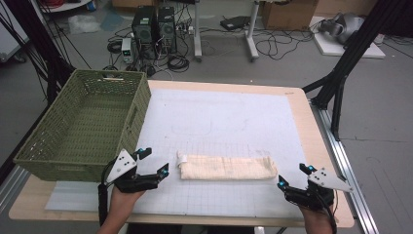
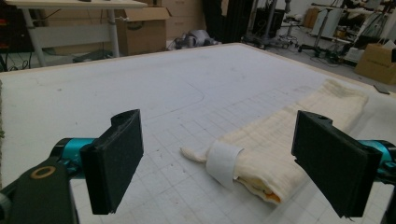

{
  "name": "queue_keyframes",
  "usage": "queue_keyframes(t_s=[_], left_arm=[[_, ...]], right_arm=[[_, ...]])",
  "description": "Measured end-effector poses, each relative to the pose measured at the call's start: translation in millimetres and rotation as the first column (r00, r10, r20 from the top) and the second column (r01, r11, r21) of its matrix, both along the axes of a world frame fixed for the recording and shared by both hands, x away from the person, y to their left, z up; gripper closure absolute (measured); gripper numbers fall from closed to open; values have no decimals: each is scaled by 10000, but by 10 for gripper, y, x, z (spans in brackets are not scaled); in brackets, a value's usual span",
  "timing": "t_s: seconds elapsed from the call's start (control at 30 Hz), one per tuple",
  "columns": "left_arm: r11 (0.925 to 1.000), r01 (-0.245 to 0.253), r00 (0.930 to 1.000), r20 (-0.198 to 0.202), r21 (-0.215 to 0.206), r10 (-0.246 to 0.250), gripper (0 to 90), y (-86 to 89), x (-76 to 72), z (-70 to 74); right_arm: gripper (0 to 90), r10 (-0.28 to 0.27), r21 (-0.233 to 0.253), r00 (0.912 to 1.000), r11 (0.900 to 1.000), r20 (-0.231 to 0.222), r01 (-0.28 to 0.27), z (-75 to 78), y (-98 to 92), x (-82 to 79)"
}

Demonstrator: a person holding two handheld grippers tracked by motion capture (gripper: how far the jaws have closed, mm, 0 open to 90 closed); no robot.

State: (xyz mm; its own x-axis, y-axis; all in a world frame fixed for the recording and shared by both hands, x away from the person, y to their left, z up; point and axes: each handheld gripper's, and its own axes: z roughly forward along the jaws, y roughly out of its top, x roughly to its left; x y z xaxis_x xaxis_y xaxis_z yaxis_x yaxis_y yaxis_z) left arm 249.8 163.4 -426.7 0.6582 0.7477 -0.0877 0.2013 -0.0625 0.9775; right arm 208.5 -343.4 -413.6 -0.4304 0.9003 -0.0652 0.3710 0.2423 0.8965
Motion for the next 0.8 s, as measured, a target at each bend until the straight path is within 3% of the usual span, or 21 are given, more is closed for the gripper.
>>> queue_keyframes(t_s=[0.8], left_arm=[[9996, 241, 9993, -277, 170, -236, 170, -91, 51, -32]], right_arm=[[151, -81, -36, 9999, 10000, -71, 81, -31, -87, -42]])
